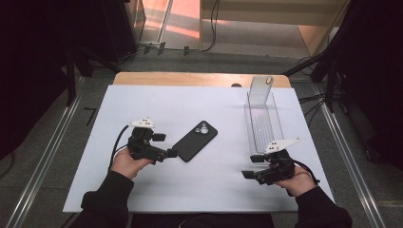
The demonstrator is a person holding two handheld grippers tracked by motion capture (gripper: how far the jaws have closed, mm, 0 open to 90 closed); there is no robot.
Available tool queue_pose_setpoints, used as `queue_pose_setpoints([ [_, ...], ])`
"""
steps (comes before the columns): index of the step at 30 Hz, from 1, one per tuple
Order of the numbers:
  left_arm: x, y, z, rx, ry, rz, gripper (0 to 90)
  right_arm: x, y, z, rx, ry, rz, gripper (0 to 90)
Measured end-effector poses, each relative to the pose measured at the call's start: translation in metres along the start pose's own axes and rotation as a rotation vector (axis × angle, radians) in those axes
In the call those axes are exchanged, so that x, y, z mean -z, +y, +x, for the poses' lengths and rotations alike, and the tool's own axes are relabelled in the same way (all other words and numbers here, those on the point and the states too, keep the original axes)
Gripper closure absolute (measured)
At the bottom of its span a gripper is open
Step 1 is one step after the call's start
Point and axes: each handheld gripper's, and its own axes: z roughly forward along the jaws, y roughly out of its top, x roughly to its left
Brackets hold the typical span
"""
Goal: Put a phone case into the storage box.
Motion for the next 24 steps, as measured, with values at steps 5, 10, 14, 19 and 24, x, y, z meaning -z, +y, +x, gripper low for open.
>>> queue_pose_setpoints([
  [5, -0.011, 0.01, 0.001, -0.001, 0.013, 0.02, 0.0, 0.0, 0.0, 0.0, -0.004, -0.003, 0.0, 23.9],
  [10, -0.024, 0.019, 0.005, 0.027, -0.003, 0.031, 0.0, 0.0, 0.0, 0.0, -0.003, 0.0, 0.002, 23.9],
  [14, -0.033, 0.025, 0.007, 0.015, 0.013, 0.043, 0.0, 0.0, 0.0, -0.001, -0.003, -0.005, 0.004, 23.9],
  [19, -0.044, 0.03, 0.007, 0.01, 0.004, 0.042, 1.9, 0.0, 0.0, -0.001, -0.004, -0.005, 0.003, 23.9],
  [24, -0.055, 0.036, 0.005, -0.012, 0.004, 0.072, 4.3, 0.0, 0.0, -0.001, -0.004, -0.002, 0.001, 23.9],
])
